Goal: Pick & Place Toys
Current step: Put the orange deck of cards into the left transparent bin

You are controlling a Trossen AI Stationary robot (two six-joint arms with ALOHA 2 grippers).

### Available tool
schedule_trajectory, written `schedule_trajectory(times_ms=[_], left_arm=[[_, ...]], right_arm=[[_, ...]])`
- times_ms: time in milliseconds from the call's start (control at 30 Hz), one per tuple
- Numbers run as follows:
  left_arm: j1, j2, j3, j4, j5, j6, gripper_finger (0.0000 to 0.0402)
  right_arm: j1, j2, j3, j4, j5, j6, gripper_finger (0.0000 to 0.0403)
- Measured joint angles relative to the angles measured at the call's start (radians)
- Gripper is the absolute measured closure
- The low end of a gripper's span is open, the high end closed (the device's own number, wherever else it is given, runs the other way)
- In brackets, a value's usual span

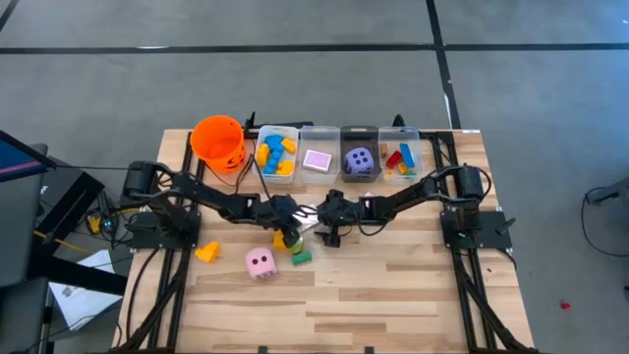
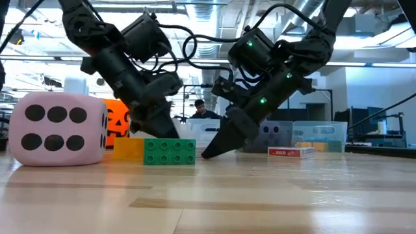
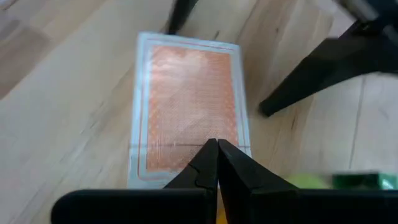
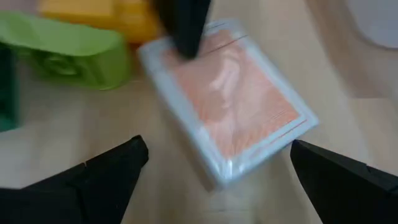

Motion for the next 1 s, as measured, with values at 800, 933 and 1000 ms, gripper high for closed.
schedule_trajectory(times_ms=[800,933,1000], left_arm=[[0.026,-0.118,-0.004,-0.168,-0.080,0.010,0.0401],[0.026,-0.118,-0.003,-0.165,-0.079,0.006,0.0401],[0.026,-0.118,-0.003,-0.155,-0.079,0.006,0.0401]], right_arm=[[-0.007,0.005,-0.004,0.027,0.000,0.091,0.0003],[-0.009,0.006,-0.004,0.031,0.054,0.091,0.0003],[-0.011,0.006,-0.004,0.037,0.063,0.088,0.0003]])
